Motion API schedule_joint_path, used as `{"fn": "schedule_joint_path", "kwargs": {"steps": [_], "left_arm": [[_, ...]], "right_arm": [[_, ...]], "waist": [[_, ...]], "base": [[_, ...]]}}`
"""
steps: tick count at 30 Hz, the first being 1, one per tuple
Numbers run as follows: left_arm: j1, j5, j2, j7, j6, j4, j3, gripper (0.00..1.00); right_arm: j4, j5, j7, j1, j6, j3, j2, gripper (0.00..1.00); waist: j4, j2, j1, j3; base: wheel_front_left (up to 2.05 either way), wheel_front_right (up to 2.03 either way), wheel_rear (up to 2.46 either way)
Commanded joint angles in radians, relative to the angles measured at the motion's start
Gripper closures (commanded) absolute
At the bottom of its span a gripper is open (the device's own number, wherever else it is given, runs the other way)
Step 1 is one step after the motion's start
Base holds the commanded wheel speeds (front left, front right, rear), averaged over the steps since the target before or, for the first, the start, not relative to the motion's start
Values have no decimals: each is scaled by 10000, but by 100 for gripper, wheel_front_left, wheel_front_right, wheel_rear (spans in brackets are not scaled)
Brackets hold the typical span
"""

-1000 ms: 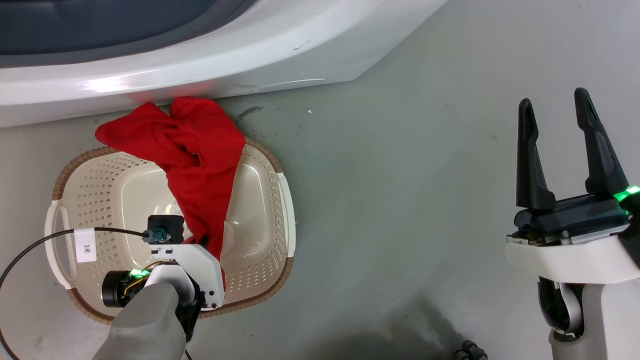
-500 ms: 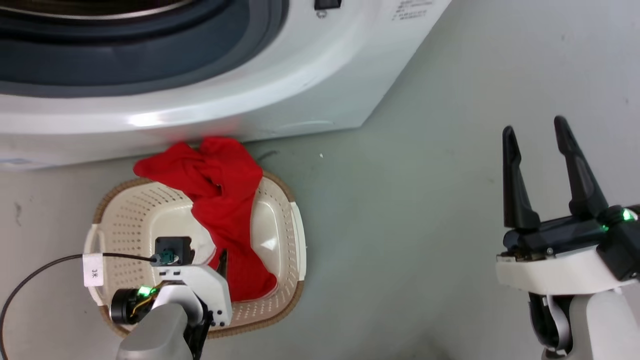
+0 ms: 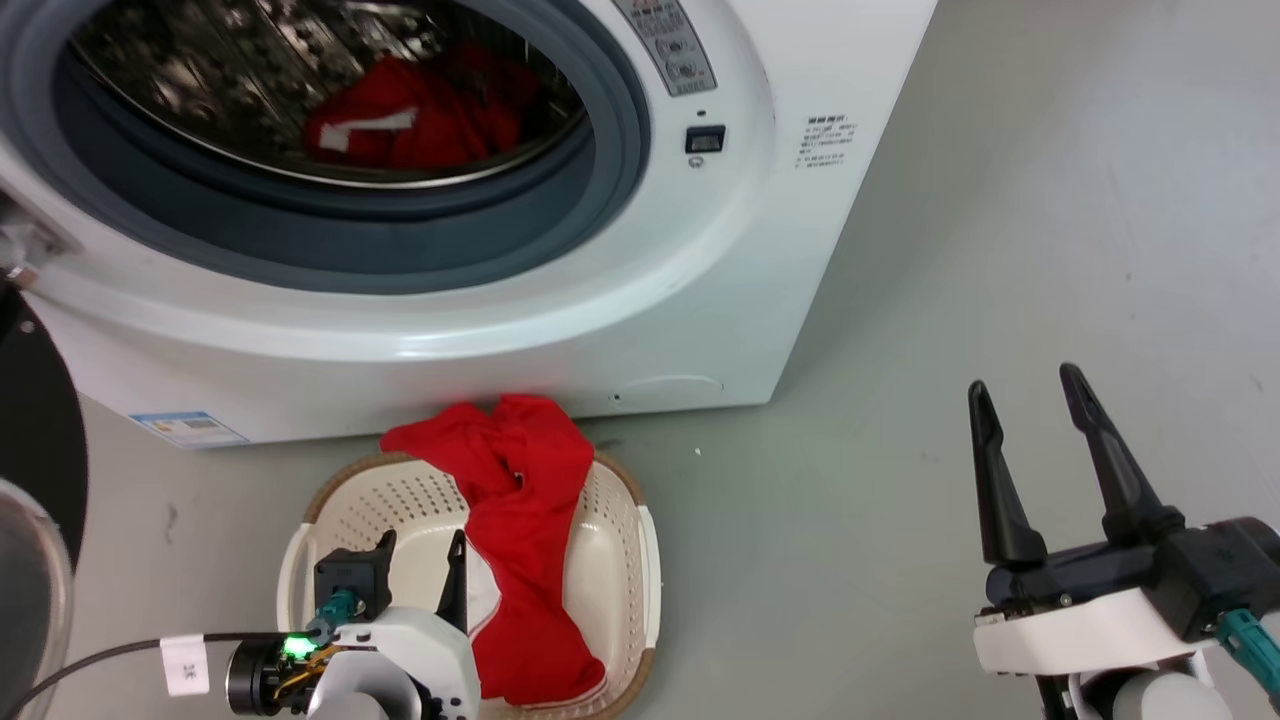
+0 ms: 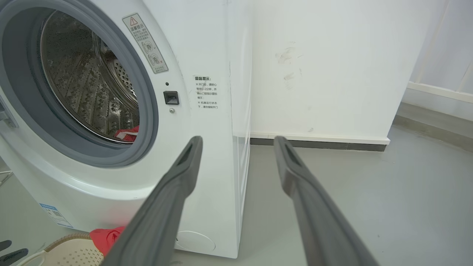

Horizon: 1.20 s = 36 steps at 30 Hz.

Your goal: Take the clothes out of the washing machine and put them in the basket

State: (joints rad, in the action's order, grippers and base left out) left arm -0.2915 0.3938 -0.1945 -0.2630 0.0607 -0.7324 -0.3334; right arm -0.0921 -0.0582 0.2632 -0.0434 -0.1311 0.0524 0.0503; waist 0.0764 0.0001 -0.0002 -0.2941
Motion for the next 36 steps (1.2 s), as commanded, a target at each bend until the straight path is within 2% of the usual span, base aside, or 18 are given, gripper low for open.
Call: {"fn": "schedule_joint_path", "kwargs": {"steps": [1, 12, 20, 27, 32, 36], "left_arm": [[349, -353, 104, -24, -5, 422, 344, 0], [2089, -2233, 685, -25, 93, 3732, 2500, 0], [2721, -2999, 1054, -26, -175, 5648, 3383, 0], [1776, -3174, 1172, -26, -571, 5530, 3655, 0], [-26, -3401, 807, -26, -940, 4578, 3762, 0], [-1652, -3505, 475, -26, -1031, 3482, 3832, 0]], "right_arm": [[65, 72, 24, 235, 7, 12, -2, 0], [208, -14, 24, 1017, 7, -62, -4, 0], [215, -84, 24, 1282, 7, -131, -4, 0], [138, -111, 24, 927, 7, -76, -4, 0], [64, -165, 24, 461, 7, 31, -4, 0], [-17, -220, 24, -18, 8, 124, -4, 0]], "waist": [[-249, -1, 2, 630], [-434, -1, 2, 1749], [-483, -1, 2, 1961], [-359, -1, 2, 1598], [-71, -1, 2, 895], [305, -1, 2, 150]], "base": [[0, 0, 0], [0, 0, 0], [0, 0, 0], [0, 0, 0], [0, 0, 0], [0, 0, 0]]}}
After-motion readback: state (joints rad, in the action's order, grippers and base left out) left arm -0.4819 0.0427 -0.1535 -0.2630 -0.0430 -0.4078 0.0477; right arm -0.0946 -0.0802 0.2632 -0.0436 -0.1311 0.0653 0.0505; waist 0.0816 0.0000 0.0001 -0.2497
